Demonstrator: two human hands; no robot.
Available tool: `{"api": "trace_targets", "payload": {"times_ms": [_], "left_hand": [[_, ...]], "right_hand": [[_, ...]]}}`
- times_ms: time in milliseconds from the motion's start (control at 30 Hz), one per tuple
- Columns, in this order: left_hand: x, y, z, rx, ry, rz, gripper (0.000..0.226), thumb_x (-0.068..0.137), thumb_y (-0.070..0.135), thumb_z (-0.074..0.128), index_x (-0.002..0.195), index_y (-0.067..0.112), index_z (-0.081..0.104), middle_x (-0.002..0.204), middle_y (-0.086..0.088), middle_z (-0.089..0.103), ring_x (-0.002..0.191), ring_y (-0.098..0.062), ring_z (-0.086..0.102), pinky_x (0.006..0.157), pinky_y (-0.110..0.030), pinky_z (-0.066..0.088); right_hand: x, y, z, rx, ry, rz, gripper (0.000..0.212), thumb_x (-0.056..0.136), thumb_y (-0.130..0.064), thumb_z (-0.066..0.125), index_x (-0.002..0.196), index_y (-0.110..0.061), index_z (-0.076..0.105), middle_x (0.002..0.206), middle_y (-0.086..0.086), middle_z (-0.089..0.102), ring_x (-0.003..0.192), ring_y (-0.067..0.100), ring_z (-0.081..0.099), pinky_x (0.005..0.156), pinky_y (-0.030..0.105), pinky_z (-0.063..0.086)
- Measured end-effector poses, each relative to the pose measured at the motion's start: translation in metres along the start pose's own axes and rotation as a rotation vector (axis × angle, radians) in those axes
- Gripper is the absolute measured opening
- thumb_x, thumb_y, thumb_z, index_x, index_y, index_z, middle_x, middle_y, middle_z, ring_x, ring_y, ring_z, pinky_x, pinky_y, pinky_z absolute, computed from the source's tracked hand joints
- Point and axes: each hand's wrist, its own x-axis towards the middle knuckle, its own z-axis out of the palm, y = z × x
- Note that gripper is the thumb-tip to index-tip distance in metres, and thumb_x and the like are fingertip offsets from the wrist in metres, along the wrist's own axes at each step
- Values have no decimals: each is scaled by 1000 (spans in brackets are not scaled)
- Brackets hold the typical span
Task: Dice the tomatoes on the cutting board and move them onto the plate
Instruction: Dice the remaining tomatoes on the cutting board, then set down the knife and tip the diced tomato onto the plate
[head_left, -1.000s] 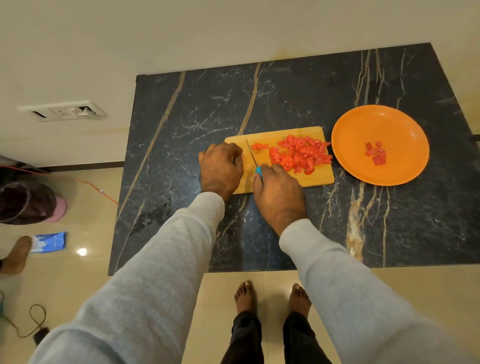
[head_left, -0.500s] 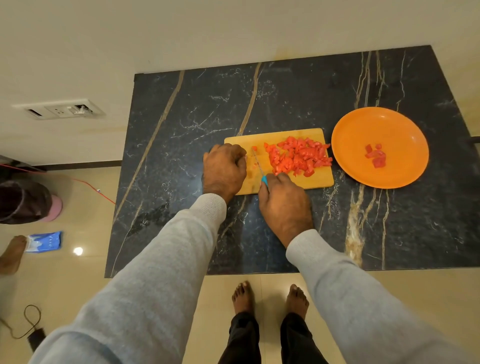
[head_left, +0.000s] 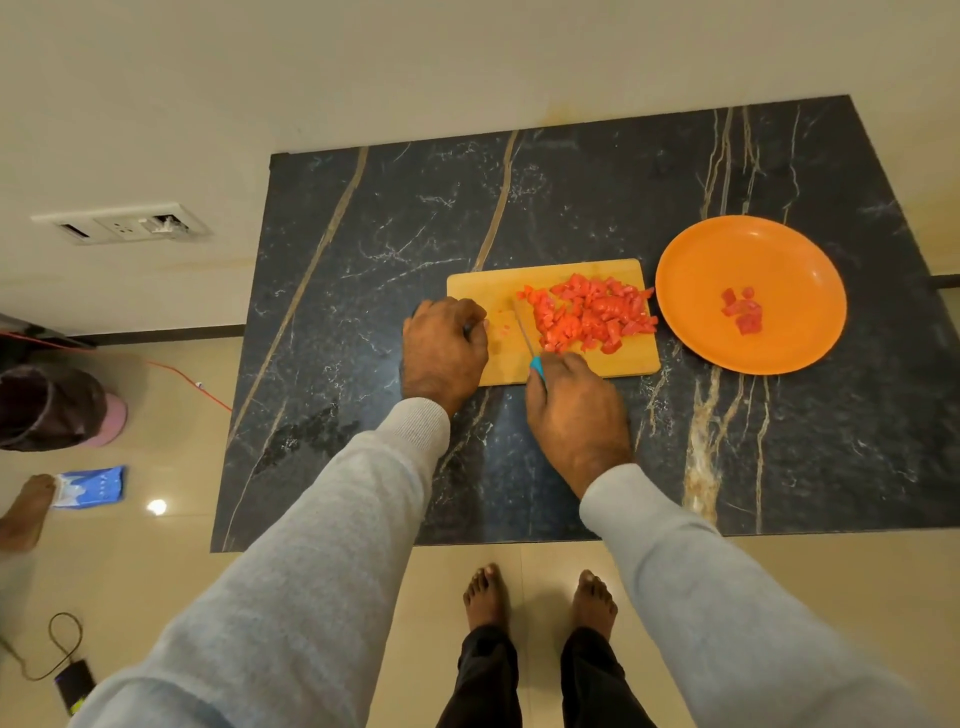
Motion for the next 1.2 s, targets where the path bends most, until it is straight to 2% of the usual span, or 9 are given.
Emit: {"api": "trace_targets", "payload": {"times_ms": [100,300,400,500,633,733,833,1000,1200], "left_hand": [[-10,-1,2,-6,-9,-12,17,96,30,66,104,21,78,100,0,74,101,-25,62,98,-47,51],[-15,4,-2,-51,-8,-57,21,97,32,67,111,20,79,112,1,74,107,-22,62,101,-46,53],[-16,7,-5,-60,20,-71,21,98,32,67,110,20,78,110,2,73,105,-20,62,101,-47,53],[-15,4,-7,-48,40,-74,20,99,32,66,110,20,77,106,1,73,102,-20,61,98,-45,53],[-17,5,-7,-39,41,-76,20,98,33,66,109,21,78,104,1,72,100,-20,61,94,-42,53],[-20,8,-4,-43,39,-64,19,98,32,66,108,20,78,104,1,73,100,-21,61,94,-44,54],[-25,12,-1,-39,33,-57,23,98,33,65,110,19,78,109,0,74,101,-21,62,97,-47,54],[-27,17,2,-5,17,-57,26,100,36,63,116,19,76,113,0,73,105,-21,60,101,-44,52],[-26,20,4,-2,12,-62,27,101,39,62,116,22,76,122,1,73,110,-21,61,104,-46,52]], "right_hand": [[-18,7,0,41,-31,-11,31,101,-33,52,114,-10,69,93,8,64,71,31,62,57,37,50],[-15,23,-16,210,148,69,35,101,-36,54,125,-15,67,104,4,66,81,28,64,63,38,55],[-14,46,-23,167,139,25,35,100,-35,58,127,-15,66,109,3,65,89,25,62,74,39,53],[-23,71,-25,93,55,-37,27,95,-30,64,117,-16,70,104,1,63,90,26,60,86,46,43],[-37,90,-34,-54,-62,-110,15,89,-20,67,101,-24,74,97,-5,61,84,20,57,88,43,36],[-44,93,-32,-145,-114,-141,14,92,-26,65,102,-26,75,99,-5,62,87,19,58,88,43,35],[-53,92,-21,-167,-76,-176,16,96,-25,60,104,-23,73,100,-1,60,92,23,55,84,43,37],[-59,91,-9,-131,67,-63,13,97,-13,58,103,-13,69,96,7,60,91,30,52,80,45,37],[-36,80,4,-172,94,164,16,101,-19,51,100,-16,66,91,6,68,87,31,59,80,44,35]]}}
